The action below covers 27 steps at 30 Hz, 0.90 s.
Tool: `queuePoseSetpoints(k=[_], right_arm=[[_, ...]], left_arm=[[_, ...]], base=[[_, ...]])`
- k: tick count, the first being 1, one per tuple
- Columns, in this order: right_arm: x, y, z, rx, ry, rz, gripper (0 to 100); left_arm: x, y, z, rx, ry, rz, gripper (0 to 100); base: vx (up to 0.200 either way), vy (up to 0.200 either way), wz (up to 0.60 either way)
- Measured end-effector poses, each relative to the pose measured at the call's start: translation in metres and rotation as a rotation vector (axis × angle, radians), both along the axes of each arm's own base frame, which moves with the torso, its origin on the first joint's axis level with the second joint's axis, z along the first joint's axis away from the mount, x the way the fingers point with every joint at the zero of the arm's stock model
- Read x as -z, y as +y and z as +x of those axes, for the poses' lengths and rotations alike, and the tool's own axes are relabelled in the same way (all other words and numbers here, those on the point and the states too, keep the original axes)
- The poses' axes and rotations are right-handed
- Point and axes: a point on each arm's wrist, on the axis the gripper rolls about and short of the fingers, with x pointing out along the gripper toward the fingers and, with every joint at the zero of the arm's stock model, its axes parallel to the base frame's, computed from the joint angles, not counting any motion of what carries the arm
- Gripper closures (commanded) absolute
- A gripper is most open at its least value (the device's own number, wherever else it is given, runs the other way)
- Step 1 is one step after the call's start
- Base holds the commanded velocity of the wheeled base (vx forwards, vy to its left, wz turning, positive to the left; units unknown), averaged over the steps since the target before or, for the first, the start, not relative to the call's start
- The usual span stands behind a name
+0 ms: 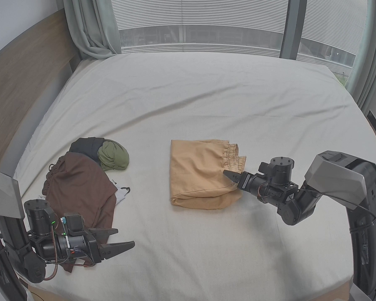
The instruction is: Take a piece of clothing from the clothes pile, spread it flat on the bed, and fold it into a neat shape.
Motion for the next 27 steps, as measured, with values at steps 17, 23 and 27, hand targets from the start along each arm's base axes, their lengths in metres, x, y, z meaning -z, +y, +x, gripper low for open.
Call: queuePoseSetpoints(k=[17, 23, 27], right_arm=[[-0.077, 0.014, -0.019, -0.048, -0.110, 0.037, 0], [-0.074, 0.034, -0.025, -0.100, -0.105, 0.018, 0], [-0.064, 0.038, -0.024, -0.106, -0.089, 0.007, 0]], left_arm=[[0.000, 0.000, 0.000, -0.001, -0.002, 0.000, 0], [0.000, 0.000, 0.000, -0.001, -0.002, 0.000, 0], [0.000, 0.000, 0.000, -0.001, -0.003, 0.000, 0]], base=[[0.000, 0.000, 0.00], [0.000, 0.000, 0.00], [0.000, 0.000, 0.00]])
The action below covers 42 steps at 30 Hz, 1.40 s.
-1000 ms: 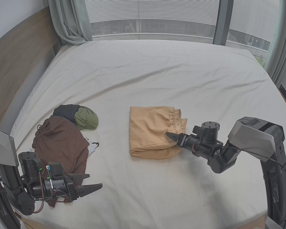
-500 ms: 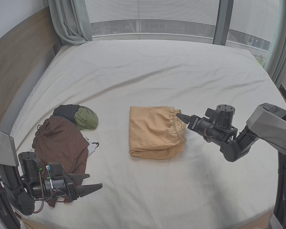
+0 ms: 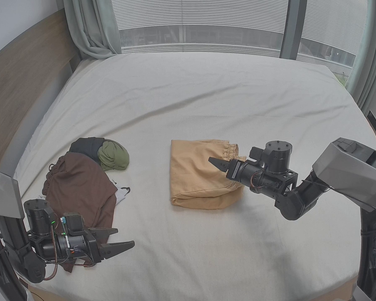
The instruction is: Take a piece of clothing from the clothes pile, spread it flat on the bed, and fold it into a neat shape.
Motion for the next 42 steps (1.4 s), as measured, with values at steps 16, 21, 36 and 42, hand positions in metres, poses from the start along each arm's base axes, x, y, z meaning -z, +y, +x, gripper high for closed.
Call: queuePoseSetpoints(k=[16, 21, 36, 42], right_arm=[[0.056, -0.003, 0.007, 0.040, 0.055, -0.068, 0], [0.069, -0.004, 0.007, 0.045, 0.064, -0.074, 0], [0.069, -0.009, -0.004, 0.062, 0.062, -0.072, 0], [0.026, -0.024, -0.027, 0.076, 0.011, -0.046, 0]], left_arm=[[0.000, 0.000, 0.000, 0.000, -0.002, 0.001, 0], [0.000, 0.000, 0.000, 0.009, -0.023, 0.016, 0], [-0.002, 0.002, 0.000, 0.040, -0.060, 0.021, 0], [-0.008, 0.003, 0.001, 0.047, -0.109, 0.024, 0]], base=[[0.000, 0.000, 0.00], [0.000, 0.000, 0.00], [0.000, 0.000, 0.00], [0.000, 0.000, 0.00]])
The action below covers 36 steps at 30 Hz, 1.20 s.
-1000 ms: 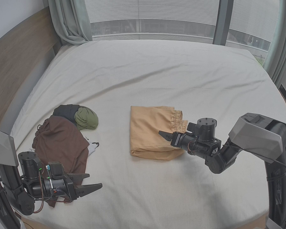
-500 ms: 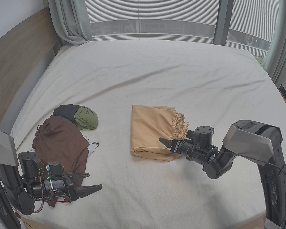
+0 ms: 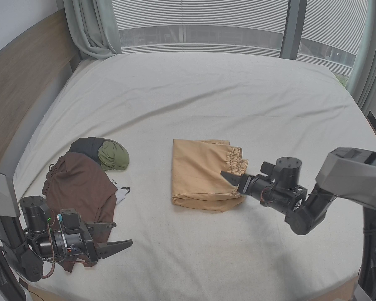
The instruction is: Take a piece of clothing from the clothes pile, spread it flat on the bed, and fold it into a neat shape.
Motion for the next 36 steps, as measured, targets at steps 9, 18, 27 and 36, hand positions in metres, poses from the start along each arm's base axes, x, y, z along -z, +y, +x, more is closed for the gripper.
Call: queuePoseSetpoints(k=[9, 18, 27, 36], right_arm=[[-0.098, -0.047, -0.056, 0.039, -0.145, 0.049, 0], [-0.161, -0.089, -0.148, 0.052, -0.347, -0.026, 0], [-0.179, -0.129, -0.241, 0.115, -0.534, -0.075, 0], [-0.148, -0.154, -0.321, 0.181, -0.564, -0.114, 0]], left_arm=[[-0.024, -0.021, -0.012, 0.110, -0.089, -0.031, 0], [-0.075, -0.057, -0.054, 0.311, -0.200, -0.173, 0], [-0.117, -0.054, -0.097, 0.334, -0.290, -0.322, 0], [-0.133, -0.024, -0.131, 0.237, -0.330, -0.363, 0]], base=[[0.000, 0.000, 0.00], [0.000, 0.000, 0.00], [0.000, 0.000, 0.00], [0.000, 0.000, 0.00]])
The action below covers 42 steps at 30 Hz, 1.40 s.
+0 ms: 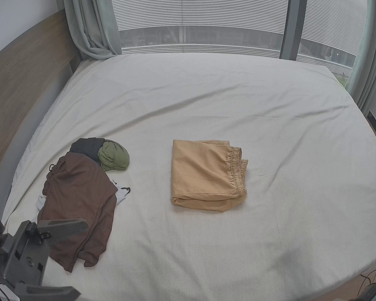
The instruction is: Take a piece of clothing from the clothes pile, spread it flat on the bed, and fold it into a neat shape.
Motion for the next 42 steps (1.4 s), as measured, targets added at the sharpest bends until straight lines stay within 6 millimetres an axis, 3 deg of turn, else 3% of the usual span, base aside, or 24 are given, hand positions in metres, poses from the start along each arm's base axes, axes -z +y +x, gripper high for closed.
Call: queuePoseSetpoints(k=[8, 13, 17, 21, 25, 31, 36, 42], right_arm=[[0.034, -0.008, -0.045, 0.046, -0.034, -0.032, 0], [0.051, -0.008, -0.055, 0.120, -0.020, -0.097, 0], [0.071, -0.009, -0.059, 0.240, 0.087, -0.146, 0], [0.082, -0.012, -0.062, 0.371, 0.141, -0.186, 0], [0.083, -0.013, -0.064, 0.446, 0.126, -0.207, 0], [0.084, -0.013, -0.066, 0.488, 0.116, -0.212, 0], [0.084, -0.014, -0.066, 0.498, 0.112, -0.225, 0], [0.084, -0.014, -0.066, 0.506, 0.110, -0.231, 0]], left_arm=[[0.005, 0.029, -0.039, -0.134, 0.014, -0.024, 0], [0.018, 0.041, -0.064, -0.209, 0.036, -0.026, 0], [0.031, 0.047, -0.084, -0.291, 0.059, -0.017, 0], [0.034, 0.050, -0.098, -0.438, -0.033, -0.019, 0], [0.036, 0.050, -0.106, -0.572, -0.124, -0.002, 0], [0.056, 0.049, -0.109, -0.740, -0.250, 0.139, 0], [0.078, 0.053, -0.105, -0.898, -0.165, 0.277, 0], [0.083, 0.058, -0.104, -1.125, -0.109, 0.318, 0]], base=[[0.000, 0.000, 0.00], [0.000, 0.000, 0.00], [0.000, 0.000, 0.00], [0.000, 0.000, 0.00], [0.000, 0.000, 0.00], [0.000, 0.000, 0.00], [0.000, 0.000, 0.00], [0.000, 0.000, 0.00]])
